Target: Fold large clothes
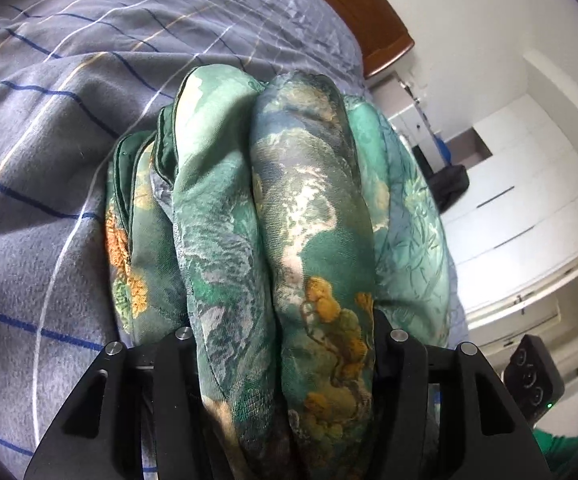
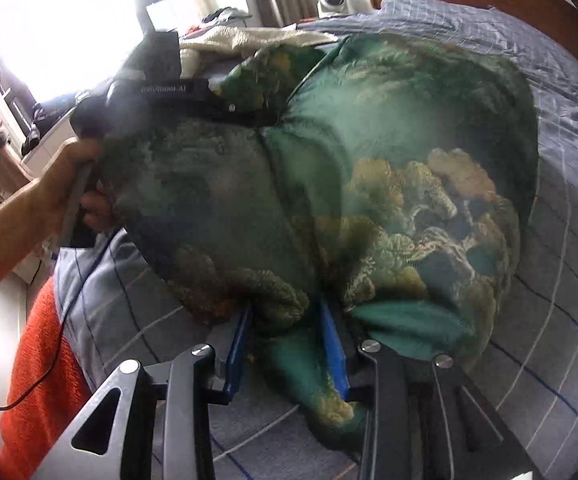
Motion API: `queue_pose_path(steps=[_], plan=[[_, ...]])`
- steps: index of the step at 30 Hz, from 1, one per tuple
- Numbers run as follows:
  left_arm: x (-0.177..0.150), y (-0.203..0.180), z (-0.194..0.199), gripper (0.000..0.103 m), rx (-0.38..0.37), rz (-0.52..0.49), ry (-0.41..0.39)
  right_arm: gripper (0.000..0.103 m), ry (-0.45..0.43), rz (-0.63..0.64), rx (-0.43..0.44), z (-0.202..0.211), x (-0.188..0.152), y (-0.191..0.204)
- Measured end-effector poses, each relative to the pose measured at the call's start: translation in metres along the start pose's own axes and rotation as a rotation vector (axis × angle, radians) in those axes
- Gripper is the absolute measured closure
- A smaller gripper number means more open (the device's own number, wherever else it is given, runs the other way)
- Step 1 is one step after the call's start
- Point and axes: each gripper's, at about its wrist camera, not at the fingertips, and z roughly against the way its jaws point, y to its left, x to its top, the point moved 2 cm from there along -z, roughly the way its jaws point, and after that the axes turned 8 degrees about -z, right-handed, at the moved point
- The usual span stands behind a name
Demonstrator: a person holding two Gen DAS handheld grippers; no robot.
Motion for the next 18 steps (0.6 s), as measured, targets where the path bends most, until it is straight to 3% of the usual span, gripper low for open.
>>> queue_pose_path(steps=[4, 6, 9, 12, 14, 16, 18], plan=[[0.006, -0.014, 0.019, 0.034, 0.005, 0.011, 0.004, 0.064, -0.028, 0.036, -0.035, 0.041, 0.019, 0.015], [0.008, -0.027, 0.042, 0.028, 0.018, 0.018, -0.008, 0.064, -0.131, 0.07, -0.037, 0.069, 0.037, 0.027], [0.01, -0.03, 0.085, 0.02, 0.031, -0.004, -0.085, 0.064, -0.202, 0.085, 0.005, 0.079, 0.064, 0.039], [0.004, -0.006, 0.115, 0.014, 0.041, 0.05, -0.15, 0.064, -0.19, 0.117, 0.075, 0.05, 0.089, 0.052], [-0.002, 0.01, 0.113, 0.014, 0.04, 0.1, -0.138, 0.062, -0.086, 0.098, 0.114, 0.006, 0.092, 0.057], [-0.009, 0.022, 0.104, 0.014, 0.022, 0.126, -0.123, 0.062, -0.003, 0.078, 0.098, -0.03, 0.082, 0.063], [-0.012, 0.025, 0.09, 0.014, -0.024, 0.128, -0.106, 0.062, -0.04, 0.143, 0.035, -0.036, 0.07, 0.072]])
